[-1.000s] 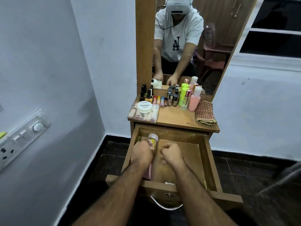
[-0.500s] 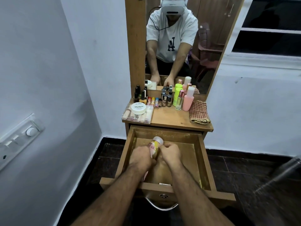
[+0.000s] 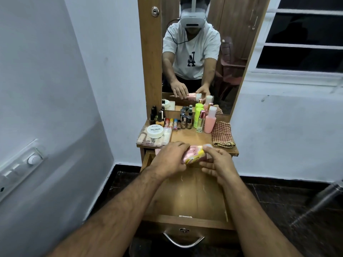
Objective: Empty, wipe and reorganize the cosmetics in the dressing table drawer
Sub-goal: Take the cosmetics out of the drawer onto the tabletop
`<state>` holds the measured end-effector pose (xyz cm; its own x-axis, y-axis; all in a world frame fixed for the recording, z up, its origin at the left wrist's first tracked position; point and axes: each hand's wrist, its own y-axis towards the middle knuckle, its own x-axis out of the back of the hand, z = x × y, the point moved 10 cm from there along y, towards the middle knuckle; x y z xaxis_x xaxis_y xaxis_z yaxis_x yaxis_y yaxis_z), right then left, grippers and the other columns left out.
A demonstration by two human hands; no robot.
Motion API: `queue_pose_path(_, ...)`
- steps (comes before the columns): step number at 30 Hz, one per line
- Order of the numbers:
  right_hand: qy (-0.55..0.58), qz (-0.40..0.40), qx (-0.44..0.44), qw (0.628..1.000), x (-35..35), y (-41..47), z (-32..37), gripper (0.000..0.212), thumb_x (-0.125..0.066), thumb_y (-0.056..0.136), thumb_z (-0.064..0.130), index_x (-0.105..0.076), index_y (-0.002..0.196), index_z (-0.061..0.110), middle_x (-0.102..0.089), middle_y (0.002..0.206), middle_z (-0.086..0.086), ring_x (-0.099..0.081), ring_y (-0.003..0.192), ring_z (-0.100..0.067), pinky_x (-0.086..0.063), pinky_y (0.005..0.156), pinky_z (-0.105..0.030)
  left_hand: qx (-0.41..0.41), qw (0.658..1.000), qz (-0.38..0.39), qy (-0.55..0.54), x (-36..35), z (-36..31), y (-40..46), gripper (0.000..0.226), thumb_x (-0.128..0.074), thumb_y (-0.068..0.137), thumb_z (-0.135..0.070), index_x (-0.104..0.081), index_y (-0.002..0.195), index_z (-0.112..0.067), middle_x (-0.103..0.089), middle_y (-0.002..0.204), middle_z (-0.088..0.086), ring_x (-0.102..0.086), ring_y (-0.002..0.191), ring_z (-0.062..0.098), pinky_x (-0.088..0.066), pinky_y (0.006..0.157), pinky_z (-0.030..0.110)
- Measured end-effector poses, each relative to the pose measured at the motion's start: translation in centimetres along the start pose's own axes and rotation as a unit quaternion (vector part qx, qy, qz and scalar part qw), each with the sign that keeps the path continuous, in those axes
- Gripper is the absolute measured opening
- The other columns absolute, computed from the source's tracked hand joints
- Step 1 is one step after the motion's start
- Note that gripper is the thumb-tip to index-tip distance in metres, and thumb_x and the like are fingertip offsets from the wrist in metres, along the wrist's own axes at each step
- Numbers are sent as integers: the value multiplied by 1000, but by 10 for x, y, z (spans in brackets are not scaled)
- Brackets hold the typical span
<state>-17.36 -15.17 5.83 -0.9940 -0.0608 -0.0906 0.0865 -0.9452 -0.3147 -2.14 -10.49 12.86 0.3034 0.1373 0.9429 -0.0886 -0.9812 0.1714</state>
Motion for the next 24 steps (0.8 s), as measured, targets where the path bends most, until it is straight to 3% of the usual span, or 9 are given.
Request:
queue_pose_path(7,83,-67,-16,994,18,25,16,26,-69,91,35,-63,105,13,-74,94,-14,-73,74,-21,-62,67,-36,8,991,-79,105,32,1,29,61,-68,89,-36,-45,144,-25,-40,153,0,-26,144,21,-11,122,42)
queue_pose_path(10,79,-92,-17,992,15,34,25,19,-70,90,32,-61,89,16,-73,93,-13,-74,79,-21,-62,74,-36,44,989,-86,117,35,13,36,47,-64,93,-33,-53,138,-24,-49,146,2,-36,139,23,-25,118,42)
queue_pose_path(14,33,-107,-18,994,5,52,34,22,-70,91,31,-62,92,10,-73,96,-13,-74,75,-21,-62,63,-30,74,985,-87,127,25,20,40,30,-61,95,-23,-64,125,-23,-65,123,3,-56,113,23,-49,96,39)
queue_pose_path(18,14,-114,-17,993,-3,70,37,43,-72,89,33,-63,116,1,-74,93,-13,-74,67,-20,-58,52,-29,79,987,-64,125,6,22,43,31,-59,95,-22,-63,126,-24,-64,125,2,-58,110,23,-52,90,40)
queue_pose_path(22,-67,-126,-22,989,-2,74,40,46,-68,92,38,-59,120,2,-71,96,-13,-73,69,-22,-60,53,-31,88,987,-46,123,-4,24,45,39,-57,97,-34,-57,134,-24,-58,134,4,-51,121,25,-48,98,44)
queue_pose_path(24,-128,-132,-10,983,1,71,47,39,-64,94,40,-61,113,6,-71,89,-12,-73,69,-23,-62,58,-35,94,987,-39,124,-5,25,45,41,-57,96,-38,-56,134,-23,-56,136,4,-49,123,25,-46,99,45)
